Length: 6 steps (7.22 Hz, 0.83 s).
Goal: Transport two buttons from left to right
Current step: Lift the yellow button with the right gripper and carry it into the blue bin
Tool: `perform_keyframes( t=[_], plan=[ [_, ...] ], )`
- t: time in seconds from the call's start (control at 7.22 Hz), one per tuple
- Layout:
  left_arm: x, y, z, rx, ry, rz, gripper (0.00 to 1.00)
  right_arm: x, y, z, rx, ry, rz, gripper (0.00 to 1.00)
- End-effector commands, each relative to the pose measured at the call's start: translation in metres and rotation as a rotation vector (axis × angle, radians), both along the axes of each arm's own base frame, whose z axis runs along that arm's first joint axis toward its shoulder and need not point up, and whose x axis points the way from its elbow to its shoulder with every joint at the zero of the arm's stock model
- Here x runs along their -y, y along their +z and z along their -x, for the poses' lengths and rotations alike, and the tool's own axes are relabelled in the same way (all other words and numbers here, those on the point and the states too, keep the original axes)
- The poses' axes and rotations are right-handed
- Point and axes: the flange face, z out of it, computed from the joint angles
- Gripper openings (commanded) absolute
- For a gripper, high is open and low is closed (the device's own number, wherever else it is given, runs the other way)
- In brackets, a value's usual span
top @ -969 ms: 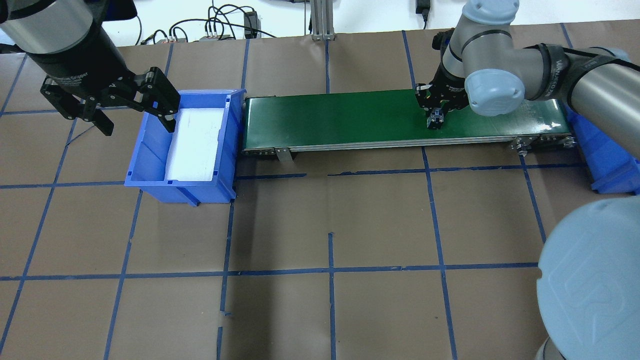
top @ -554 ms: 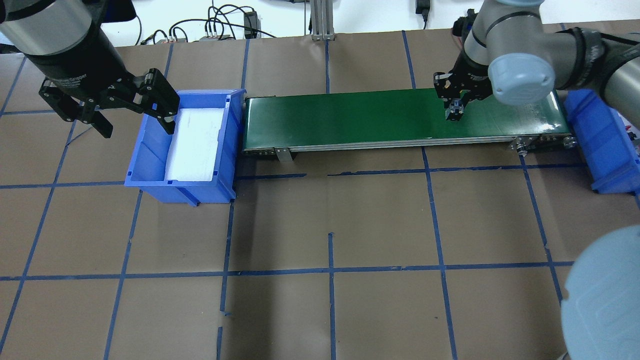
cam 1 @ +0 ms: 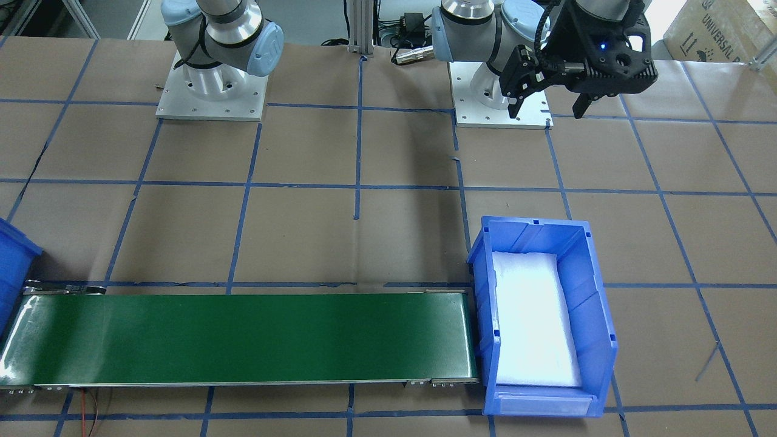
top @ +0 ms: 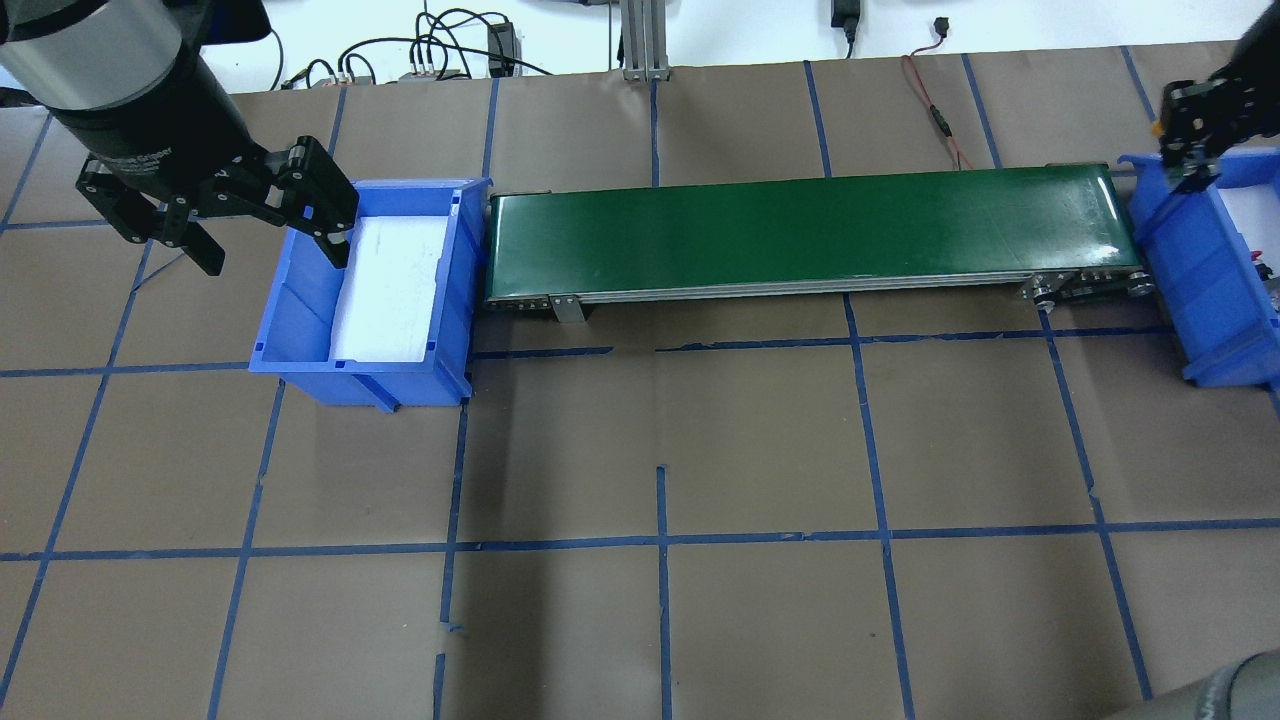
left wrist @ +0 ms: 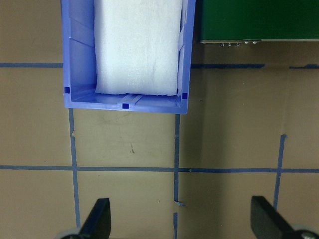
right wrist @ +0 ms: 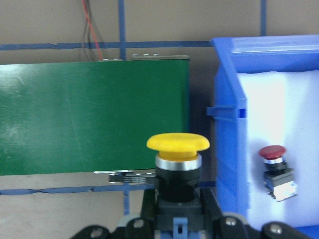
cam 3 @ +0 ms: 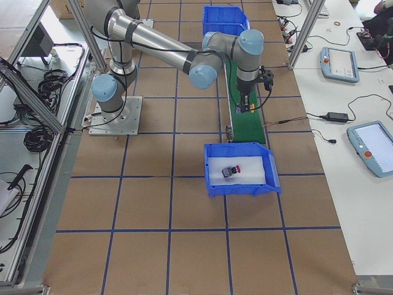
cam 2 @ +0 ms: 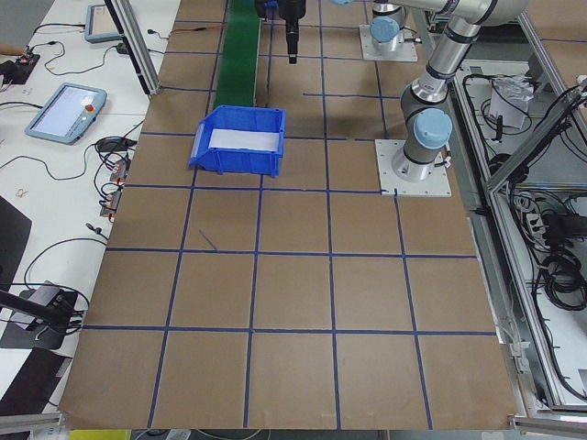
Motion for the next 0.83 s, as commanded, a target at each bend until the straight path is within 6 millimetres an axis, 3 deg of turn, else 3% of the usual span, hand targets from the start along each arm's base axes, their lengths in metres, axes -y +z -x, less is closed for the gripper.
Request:
perform_keyframes(
  t=[0.0, 0.14, 0.28, 0.69],
  plan=[
    [0.000, -0.001, 0.000, 0.000, -0.001, -0.001, 1.00, 0.009, 0.004, 0.090, -0.021, 0.023, 0.004, 0.05],
    [0.000, -0.001, 0.000, 0.000, -0.001, -0.001, 1.00, 0.027, -0.015, 0.117, -0.008, 0.030, -0.020, 0.05],
    [0.000, -0.001, 0.000, 0.001, -0.002, -0.001, 1.00, 0.040, -0.048, 0.136, 0.026, 0.037, -0.047, 0.05],
    [0.000, -0.001, 0.000, 0.001, -0.002, -0.001, 1.00, 0.055, -0.100, 0.147, 0.042, 0.042, -0.043, 0.04]
  ],
)
